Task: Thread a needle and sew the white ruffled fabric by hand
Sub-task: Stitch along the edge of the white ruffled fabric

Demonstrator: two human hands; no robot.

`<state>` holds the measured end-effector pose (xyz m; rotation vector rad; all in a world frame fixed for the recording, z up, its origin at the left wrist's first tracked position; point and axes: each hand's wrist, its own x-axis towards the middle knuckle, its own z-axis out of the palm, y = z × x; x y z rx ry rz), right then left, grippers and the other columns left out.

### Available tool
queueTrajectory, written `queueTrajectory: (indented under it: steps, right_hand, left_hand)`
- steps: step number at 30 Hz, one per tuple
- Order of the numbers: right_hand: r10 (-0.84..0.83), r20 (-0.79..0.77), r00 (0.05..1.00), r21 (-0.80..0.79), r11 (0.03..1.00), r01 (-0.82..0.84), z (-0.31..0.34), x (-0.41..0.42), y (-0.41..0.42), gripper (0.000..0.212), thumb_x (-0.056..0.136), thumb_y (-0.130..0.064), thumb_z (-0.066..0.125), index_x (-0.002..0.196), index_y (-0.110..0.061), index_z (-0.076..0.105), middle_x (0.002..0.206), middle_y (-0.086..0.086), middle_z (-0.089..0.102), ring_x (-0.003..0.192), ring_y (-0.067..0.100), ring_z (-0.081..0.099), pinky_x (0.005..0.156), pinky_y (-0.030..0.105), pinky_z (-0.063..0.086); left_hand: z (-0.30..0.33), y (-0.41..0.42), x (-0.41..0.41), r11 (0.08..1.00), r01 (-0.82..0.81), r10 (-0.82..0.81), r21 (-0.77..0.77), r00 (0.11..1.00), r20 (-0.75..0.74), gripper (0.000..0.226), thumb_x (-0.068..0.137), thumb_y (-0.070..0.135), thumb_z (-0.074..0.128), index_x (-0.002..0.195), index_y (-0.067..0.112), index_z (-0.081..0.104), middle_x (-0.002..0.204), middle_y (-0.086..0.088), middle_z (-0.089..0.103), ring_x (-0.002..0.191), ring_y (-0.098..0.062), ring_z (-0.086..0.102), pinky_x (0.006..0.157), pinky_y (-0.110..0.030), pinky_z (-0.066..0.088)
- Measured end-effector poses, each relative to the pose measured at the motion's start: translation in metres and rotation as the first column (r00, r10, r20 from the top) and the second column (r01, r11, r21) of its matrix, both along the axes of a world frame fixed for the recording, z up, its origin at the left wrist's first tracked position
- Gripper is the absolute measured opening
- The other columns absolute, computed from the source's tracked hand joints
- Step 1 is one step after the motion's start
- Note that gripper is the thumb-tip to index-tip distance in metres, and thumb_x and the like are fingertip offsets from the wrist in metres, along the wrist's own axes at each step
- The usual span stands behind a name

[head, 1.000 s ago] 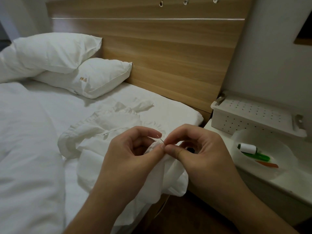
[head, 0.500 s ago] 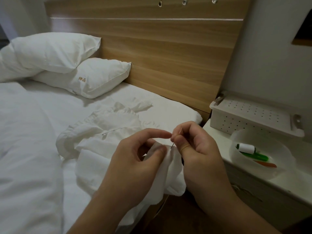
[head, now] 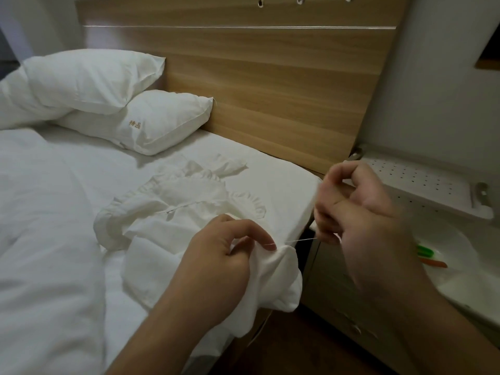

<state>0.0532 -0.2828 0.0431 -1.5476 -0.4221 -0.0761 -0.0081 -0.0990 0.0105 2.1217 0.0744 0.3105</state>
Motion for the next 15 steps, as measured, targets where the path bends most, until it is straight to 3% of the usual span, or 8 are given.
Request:
queueTrajectory:
  steps: [3,5,6,10,15]
  right_hand:
    - [0.102,0.189,0.977,-0.482,0.876,0.002,-0.008,0.003,-0.006,0.025,0.089,-0.03,0.076,0.103,-0.036,0.056,0.074,-0.006,0.052,0.062,0.005,0.05,0.059,0.019,0.048]
    - [0.173,0.24,0.955,-0.703,0.71,0.048,-0.01,0.002,-0.005,0.023,0.088,-0.041,0.078,0.104,-0.039,0.061,0.078,-0.026,0.057,0.075,-0.005,0.056,0.065,0.014,0.051]
    - [0.188,0.277,0.942,-0.758,0.646,0.094,-0.011,0.002,-0.004,0.018,0.089,-0.044,0.076,0.102,-0.038,0.065,0.083,-0.027,0.061,0.081,-0.004,0.059,0.07,0.018,0.055]
    - [0.098,0.359,0.928,-0.752,0.62,0.225,-0.015,0.005,-0.002,0.008,0.094,-0.041,0.07,0.091,-0.033,0.069,0.078,-0.015,0.067,0.072,0.006,0.062,0.068,0.03,0.058]
    - [-0.051,0.363,0.93,-0.697,0.647,0.308,-0.013,0.007,-0.006,0.019,0.09,-0.026,0.07,0.076,-0.031,0.059,0.062,-0.01,0.058,0.058,0.008,0.055,0.055,0.021,0.039]
  left_hand:
    - [0.0,0.002,0.001,0.999,-0.032,0.032,0.006,0.998,0.048,0.051,0.098,-0.002,0.058,0.076,0.04,0.078,0.095,0.018,0.068,0.098,0.003,0.061,0.075,-0.003,0.037]
    - [-0.001,0.002,0.001,0.998,-0.055,0.053,0.018,0.996,0.075,0.05,0.097,-0.002,0.059,0.076,0.039,0.077,0.092,0.018,0.068,0.098,0.004,0.061,0.075,-0.002,0.037]
    - [-0.001,0.003,0.001,0.998,-0.067,0.065,0.018,0.995,0.08,0.05,0.097,-0.003,0.059,0.076,0.039,0.077,0.092,0.018,0.068,0.098,0.004,0.061,0.075,-0.002,0.038]
    - [-0.002,0.004,0.001,0.993,-0.103,0.098,0.051,0.99,0.097,0.049,0.096,-0.006,0.058,0.076,0.036,0.076,0.09,0.019,0.065,0.095,0.002,0.06,0.075,-0.003,0.039]
    - [-0.001,0.008,0.0,0.981,-0.162,0.149,0.108,0.981,0.123,0.046,0.096,-0.005,0.057,0.08,0.034,0.076,0.092,0.018,0.063,0.097,0.005,0.057,0.075,-0.002,0.037]
